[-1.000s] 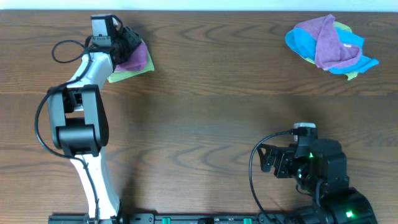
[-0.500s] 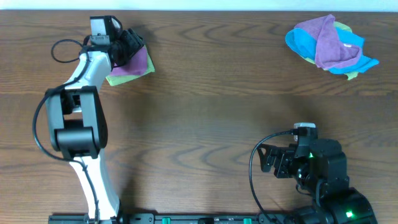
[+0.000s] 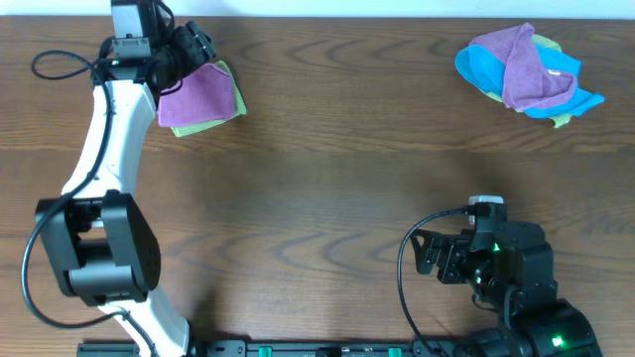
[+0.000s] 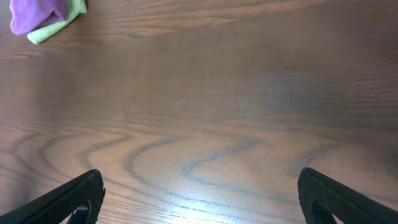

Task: Fold the cloth
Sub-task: 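Lower and flatten the purple cloth on top of the green cloth, then open the left gripper and lift it away from the stacked cloths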

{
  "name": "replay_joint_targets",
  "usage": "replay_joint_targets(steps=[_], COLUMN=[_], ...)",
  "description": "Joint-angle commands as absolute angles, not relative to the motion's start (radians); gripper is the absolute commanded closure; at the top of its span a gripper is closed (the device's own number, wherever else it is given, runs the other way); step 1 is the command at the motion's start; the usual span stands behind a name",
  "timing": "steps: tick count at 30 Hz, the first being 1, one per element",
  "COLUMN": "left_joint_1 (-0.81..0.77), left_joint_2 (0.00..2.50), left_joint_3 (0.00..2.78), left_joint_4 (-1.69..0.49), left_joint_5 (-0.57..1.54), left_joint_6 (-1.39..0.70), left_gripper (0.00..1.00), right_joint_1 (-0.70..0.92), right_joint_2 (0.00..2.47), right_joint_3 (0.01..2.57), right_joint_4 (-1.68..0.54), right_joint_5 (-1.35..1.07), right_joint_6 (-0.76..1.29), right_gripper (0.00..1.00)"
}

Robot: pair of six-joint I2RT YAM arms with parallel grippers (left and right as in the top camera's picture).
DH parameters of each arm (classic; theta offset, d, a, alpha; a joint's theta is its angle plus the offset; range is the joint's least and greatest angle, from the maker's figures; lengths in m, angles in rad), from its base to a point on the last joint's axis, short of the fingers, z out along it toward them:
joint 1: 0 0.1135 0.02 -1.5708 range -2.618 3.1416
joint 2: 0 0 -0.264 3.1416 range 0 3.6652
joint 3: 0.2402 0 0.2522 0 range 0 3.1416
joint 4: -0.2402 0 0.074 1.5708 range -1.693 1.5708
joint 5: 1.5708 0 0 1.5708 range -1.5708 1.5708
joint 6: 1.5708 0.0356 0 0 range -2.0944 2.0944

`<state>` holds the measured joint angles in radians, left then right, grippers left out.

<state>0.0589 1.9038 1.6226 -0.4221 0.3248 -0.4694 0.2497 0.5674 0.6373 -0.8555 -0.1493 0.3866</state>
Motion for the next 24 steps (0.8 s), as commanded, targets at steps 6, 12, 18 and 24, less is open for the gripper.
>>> replay_joint_targets(steps=[6, 12, 18, 24], left_joint_1=[0.053, 0.044, 0.044, 0.045], left_joint_2=[1.764, 1.654, 1.592, 1.574], left_joint_3=[1.641, 1.641, 1.641, 1.64], left_joint_4=[-0.648, -0.891, -0.981, -1.03], left_joint_5=[0.292, 0.183, 0.15, 0.15], left_joint_6=[-0.268, -0.242, -0.243, -0.239], left_gripper=[0.09, 0.04, 0.05, 0.05], right_joint_1=[0.24, 0.24, 0.24, 0.24], right_joint_2=[0.563, 0.563, 0.563, 0.563], right_joint_3=[0.633, 0.633, 0.633, 0.633], right_joint_4=[-0.857, -0.857, -0.857, -0.857], right_joint_5=[-0.154, -0.154, -0.154, -0.154], right_joint_6=[0.4, 0.4, 0.4, 0.4], right_gripper=[0.01, 0.01, 0.01, 0.01])
